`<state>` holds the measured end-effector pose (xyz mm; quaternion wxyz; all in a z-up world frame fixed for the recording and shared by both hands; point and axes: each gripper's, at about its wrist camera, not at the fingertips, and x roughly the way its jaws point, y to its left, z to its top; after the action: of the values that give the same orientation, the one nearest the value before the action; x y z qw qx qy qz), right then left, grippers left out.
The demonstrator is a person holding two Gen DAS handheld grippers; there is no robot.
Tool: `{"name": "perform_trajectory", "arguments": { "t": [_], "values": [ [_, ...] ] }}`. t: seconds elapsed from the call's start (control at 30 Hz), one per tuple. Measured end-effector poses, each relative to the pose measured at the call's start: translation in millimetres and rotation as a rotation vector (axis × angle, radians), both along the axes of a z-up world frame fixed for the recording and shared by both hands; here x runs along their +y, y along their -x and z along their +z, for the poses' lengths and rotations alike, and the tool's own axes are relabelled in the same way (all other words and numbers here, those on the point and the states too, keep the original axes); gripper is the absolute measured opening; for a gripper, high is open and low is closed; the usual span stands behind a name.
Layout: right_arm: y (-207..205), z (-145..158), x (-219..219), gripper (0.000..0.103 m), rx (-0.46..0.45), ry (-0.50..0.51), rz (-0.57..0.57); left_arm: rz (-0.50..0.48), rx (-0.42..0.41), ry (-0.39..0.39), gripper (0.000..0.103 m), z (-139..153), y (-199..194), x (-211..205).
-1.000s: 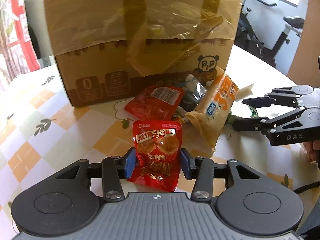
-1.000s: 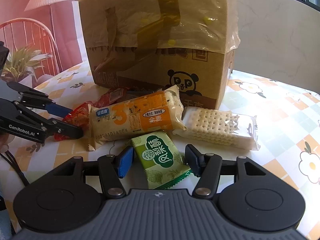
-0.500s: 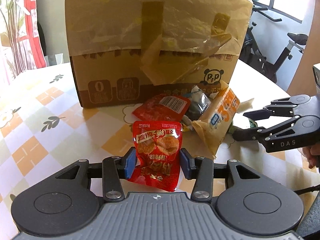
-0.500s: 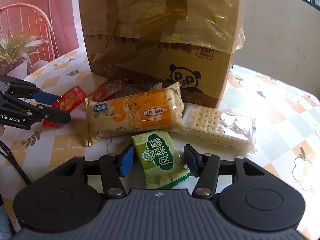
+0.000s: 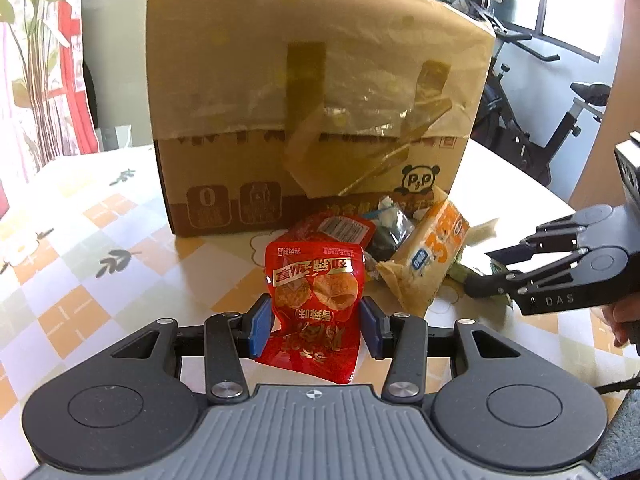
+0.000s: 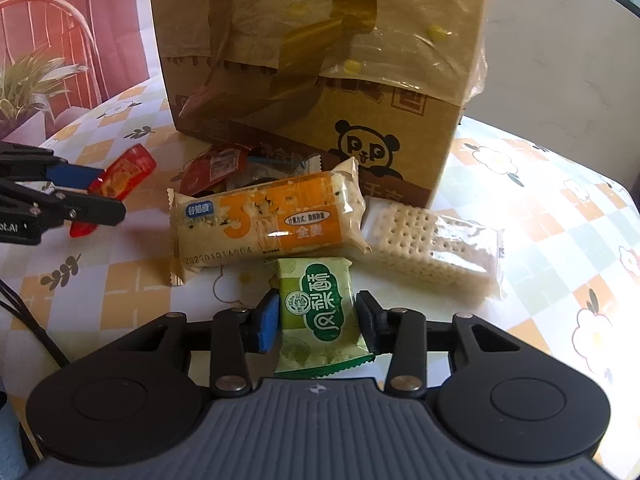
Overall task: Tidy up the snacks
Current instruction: 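Lift both packets over the box and open both tools to drop them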
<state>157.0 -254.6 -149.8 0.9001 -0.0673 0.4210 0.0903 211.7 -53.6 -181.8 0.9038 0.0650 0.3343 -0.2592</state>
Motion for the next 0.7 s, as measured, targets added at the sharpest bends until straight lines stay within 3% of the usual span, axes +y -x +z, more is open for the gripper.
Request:
{"name": "perform_trajectory", "arguments": {
  "t": [0.33,0.7],
  "values": [
    [29,13,-9,0.041,-0.047,-0.021,-0.044,-0.023,-0.063,0.018,0.049,20,-4,2],
    [34,58,-19,0.041,-0.185,-0.116,-0.077,-0.021,-0.161,0.082,0.049,66,-5,6]
  ]
}}
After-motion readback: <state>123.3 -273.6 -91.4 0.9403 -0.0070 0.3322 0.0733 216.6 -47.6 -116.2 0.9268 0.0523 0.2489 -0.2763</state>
